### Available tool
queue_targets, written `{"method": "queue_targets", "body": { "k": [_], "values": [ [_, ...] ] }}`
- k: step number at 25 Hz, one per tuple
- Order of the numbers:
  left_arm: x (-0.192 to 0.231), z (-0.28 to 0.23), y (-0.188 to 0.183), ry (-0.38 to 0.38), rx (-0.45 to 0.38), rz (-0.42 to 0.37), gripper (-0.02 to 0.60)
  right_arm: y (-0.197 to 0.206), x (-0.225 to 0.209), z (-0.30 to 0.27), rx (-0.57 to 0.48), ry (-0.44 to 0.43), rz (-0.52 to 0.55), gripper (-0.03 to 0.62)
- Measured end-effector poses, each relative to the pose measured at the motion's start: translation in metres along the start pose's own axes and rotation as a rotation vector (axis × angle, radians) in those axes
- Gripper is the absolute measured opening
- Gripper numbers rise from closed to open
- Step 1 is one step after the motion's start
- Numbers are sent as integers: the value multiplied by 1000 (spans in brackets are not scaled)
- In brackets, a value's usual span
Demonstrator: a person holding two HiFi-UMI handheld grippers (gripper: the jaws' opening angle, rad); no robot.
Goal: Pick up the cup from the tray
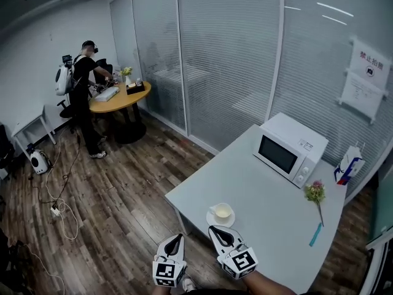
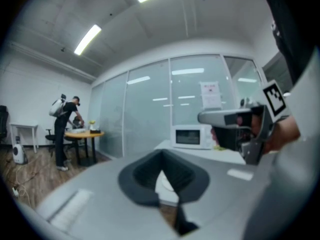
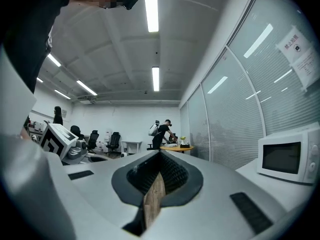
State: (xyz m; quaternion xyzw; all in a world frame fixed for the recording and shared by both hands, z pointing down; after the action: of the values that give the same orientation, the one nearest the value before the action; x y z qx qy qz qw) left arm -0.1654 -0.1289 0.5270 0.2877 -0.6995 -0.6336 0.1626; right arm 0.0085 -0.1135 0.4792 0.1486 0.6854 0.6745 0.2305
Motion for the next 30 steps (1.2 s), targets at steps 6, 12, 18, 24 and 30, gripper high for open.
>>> {"method": "queue_targets", "body": {
  "k": [6, 12, 18, 24, 30],
  "values": [
    [28, -22, 8, 74, -1, 0, 5, 10, -10, -23, 13, 95, -2, 5],
    [35, -42, 16, 171, -4, 0, 5, 15, -14, -25, 28, 196, 8, 5],
    [29, -64, 19, 258, 2, -20, 5, 22, -31, -17, 24, 307, -7, 5],
    [15, -104, 24, 320, 2, -24, 5, 24, -61, -9, 46, 359, 1, 5],
    [-8, -136, 41, 373, 58, -44, 5, 48, -81, 6, 121, 376, -29, 5]
  ]
}}
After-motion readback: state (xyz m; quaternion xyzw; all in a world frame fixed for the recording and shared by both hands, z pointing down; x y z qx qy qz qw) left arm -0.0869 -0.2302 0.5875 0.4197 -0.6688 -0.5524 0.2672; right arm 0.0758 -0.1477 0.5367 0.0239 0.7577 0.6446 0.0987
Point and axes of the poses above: the fingertips, and each gripper's own axes: z backward along the fingers, x to its left, y out of its underside, the point moved 7 cm from there along z, backward along the fingers, and after that the axes turned 7 degrees about -z, right-handed, at the moved point
